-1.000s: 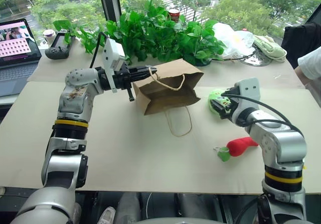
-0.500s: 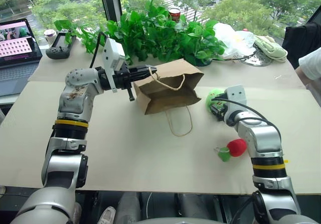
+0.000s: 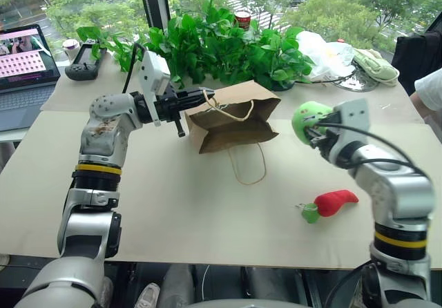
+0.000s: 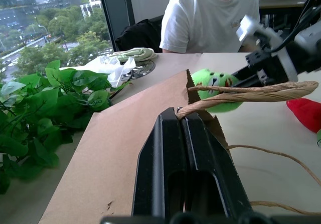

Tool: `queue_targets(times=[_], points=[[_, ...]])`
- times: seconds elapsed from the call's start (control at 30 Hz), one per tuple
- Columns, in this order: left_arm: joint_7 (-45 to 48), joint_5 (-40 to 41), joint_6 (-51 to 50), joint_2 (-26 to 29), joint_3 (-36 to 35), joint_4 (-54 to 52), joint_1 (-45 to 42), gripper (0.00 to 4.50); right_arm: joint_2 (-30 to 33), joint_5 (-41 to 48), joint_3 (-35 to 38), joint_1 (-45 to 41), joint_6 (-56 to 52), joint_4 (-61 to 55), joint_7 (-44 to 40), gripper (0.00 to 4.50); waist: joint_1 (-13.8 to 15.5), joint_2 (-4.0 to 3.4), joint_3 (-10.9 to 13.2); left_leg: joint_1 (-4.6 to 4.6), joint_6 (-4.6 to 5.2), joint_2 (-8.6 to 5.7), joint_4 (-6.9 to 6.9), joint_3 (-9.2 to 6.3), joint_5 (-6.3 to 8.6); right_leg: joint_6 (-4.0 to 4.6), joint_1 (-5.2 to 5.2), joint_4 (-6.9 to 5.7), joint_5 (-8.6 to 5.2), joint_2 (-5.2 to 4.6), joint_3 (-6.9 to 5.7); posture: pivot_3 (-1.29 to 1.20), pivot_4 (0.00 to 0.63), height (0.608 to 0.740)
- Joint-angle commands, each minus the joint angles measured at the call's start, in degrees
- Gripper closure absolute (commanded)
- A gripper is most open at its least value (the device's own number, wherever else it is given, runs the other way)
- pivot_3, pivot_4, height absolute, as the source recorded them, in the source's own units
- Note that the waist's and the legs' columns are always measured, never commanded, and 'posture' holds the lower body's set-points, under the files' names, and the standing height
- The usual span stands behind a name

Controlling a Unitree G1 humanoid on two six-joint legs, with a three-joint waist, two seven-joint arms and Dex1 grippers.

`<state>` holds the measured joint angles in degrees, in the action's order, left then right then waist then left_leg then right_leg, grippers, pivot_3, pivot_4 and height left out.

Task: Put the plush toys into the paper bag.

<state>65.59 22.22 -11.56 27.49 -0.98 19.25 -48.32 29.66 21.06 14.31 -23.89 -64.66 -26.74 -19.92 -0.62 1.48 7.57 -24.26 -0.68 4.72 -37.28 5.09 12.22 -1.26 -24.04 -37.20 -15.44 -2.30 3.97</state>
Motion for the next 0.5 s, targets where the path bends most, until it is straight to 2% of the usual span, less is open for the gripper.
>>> queue_targets(times=[0.03, 0.13, 0.2, 0.5], points=[[-0.43, 0.95, -0.42, 0.12, -1.26, -0.87, -1.35, 4.50, 1.50, 10.73, 4.63, 0.72, -9.34, -9.89, -5.80, 3.13, -0.03, 0.00, 0.00, 0.01, 0.00, 0.00, 0.00, -0.02, 0.00, 0.00, 0.02, 0.00, 0.00, 0.00, -0.01, 0.00, 0.150, 0.713], [-0.39, 1.03, -0.57, 0.01, -1.29, -0.68, -1.50, 4.50, 0.43, 16.66, 5.59, -0.69, -15.23, -13.81, -7.08, 3.13, -0.21, 0.00, 0.00, 0.03, 0.01, 0.00, -0.01, -0.02, -0.01, 0.00, 0.02, -0.01, 0.00, 0.00, 0.00, 0.00, 0.150, 0.713], [-0.37, 1.08, -0.77, -0.11, -1.30, -0.61, -1.63, 4.50, 0.20, 18.55, 3.25, -1.02, -16.92, -15.38, -7.04, 3.13, -0.19, 0.00, 0.00, 0.03, 0.08, -0.01, -0.01, -0.03, -0.05, 0.00, 0.02, -0.02, 0.00, 0.00, 0.00, 0.00, 0.150, 0.713], [-0.21, 0.94, -0.81, -0.45, -1.21, -0.55, -1.87, 4.50, -6.52, 14.61, -8.70, -5.73, -14.64, -8.79, 0.13, 3.13, -0.15, 0.00, 0.00, -0.01, 0.11, -0.05, -0.01, -0.08, -0.09, 0.00, 0.01, -0.03, 0.00, 0.00, 0.01, 0.00, 0.150, 0.713]])
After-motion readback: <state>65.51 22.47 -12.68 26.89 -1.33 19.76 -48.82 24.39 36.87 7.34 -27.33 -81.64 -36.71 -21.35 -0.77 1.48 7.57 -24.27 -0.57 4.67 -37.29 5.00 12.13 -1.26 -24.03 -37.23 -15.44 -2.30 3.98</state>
